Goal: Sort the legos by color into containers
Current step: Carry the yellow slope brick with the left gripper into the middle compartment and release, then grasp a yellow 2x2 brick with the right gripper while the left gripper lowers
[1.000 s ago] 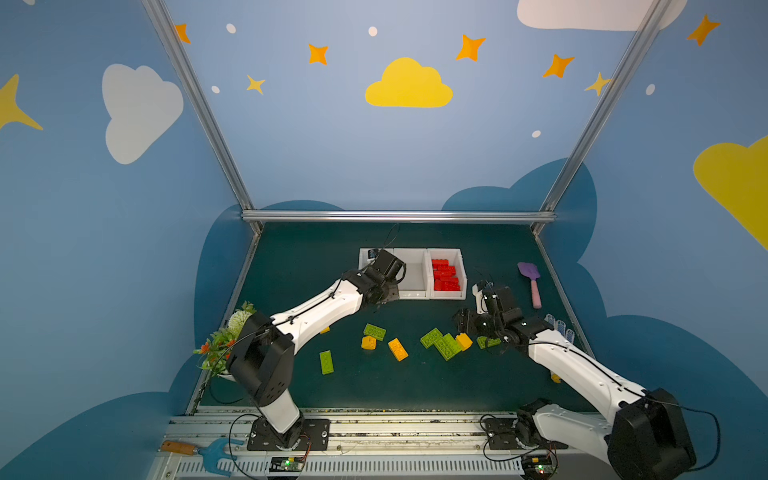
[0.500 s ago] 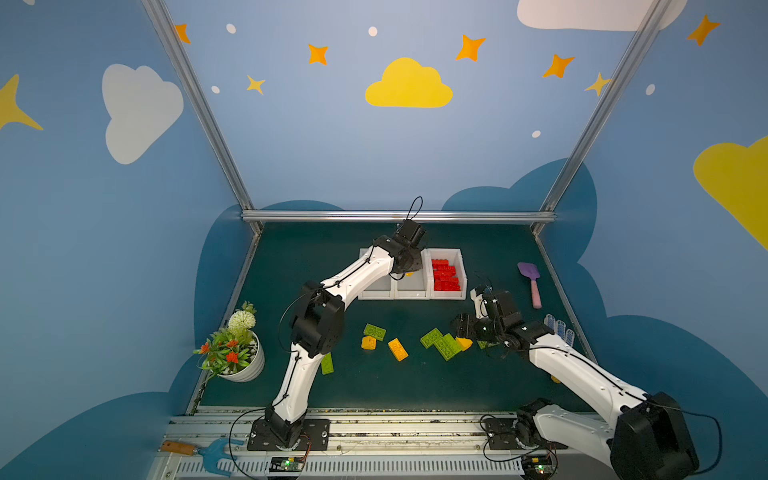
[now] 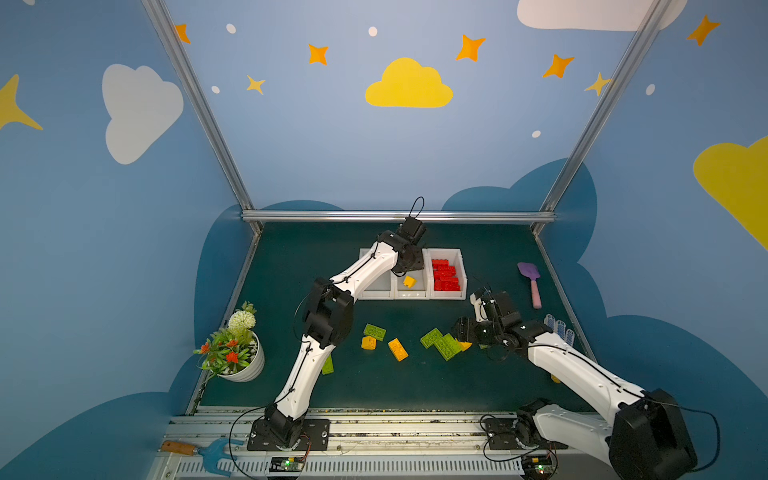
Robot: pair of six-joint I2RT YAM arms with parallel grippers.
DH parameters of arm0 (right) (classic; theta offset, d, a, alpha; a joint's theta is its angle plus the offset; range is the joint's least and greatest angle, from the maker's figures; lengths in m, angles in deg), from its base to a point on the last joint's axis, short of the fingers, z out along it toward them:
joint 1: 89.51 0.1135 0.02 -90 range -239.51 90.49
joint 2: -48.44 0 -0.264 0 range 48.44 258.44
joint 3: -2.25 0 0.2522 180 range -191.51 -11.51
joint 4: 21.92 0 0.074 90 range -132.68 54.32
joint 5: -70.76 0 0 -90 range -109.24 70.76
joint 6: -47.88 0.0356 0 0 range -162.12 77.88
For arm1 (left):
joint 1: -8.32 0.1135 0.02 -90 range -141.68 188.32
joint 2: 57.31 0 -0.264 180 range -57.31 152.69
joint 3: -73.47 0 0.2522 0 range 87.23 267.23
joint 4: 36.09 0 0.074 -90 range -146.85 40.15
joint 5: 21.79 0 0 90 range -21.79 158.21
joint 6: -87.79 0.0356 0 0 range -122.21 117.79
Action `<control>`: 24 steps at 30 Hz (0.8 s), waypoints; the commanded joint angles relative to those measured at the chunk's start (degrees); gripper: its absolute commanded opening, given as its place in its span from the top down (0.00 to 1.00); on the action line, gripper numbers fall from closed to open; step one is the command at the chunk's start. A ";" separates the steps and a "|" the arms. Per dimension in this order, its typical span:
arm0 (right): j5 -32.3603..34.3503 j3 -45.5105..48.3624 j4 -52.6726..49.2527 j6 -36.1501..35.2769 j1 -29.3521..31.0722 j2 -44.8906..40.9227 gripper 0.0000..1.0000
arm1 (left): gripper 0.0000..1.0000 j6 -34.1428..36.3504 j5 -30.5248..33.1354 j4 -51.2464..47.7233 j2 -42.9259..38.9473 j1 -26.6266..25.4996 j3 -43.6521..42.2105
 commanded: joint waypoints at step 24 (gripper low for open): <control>6.79 -6.41 -9.28 -1.57 1.00 8.92 0.39 | 0.27 -7.29 4.03 24.92 -53.70 -7.72 -65.71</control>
